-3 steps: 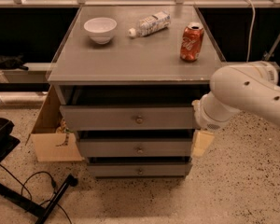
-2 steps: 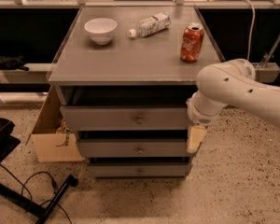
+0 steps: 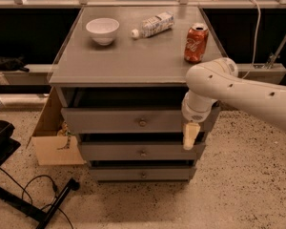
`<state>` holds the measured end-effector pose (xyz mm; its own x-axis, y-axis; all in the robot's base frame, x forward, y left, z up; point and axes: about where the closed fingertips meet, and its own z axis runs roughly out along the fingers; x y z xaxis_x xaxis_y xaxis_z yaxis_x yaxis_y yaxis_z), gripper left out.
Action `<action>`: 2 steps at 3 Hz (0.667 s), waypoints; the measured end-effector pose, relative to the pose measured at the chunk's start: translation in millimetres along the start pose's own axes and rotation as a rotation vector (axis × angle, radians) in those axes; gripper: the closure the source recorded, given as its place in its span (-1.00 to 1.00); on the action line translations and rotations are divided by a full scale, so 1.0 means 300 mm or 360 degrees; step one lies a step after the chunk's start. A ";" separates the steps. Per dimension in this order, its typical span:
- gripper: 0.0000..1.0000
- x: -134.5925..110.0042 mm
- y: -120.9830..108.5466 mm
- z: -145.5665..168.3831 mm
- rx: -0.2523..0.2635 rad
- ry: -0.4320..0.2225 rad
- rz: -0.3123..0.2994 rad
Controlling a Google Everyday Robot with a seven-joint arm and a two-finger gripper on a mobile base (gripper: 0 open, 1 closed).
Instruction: Open top drawer
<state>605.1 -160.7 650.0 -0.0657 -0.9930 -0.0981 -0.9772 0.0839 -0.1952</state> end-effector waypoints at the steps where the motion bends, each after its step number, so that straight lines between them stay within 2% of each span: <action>1: -1.00 -0.032 -0.044 0.057 -0.0027 0.0019 -0.0015; 2: -1.00 -0.050 -0.066 0.085 -0.0039 0.0026 -0.0023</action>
Offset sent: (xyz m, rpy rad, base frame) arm 0.0369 0.0223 -0.0222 -0.0219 0.0252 0.0175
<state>630.5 -145.2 630.5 -0.0548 -0.9954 -0.0792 -0.9827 0.0678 -0.1724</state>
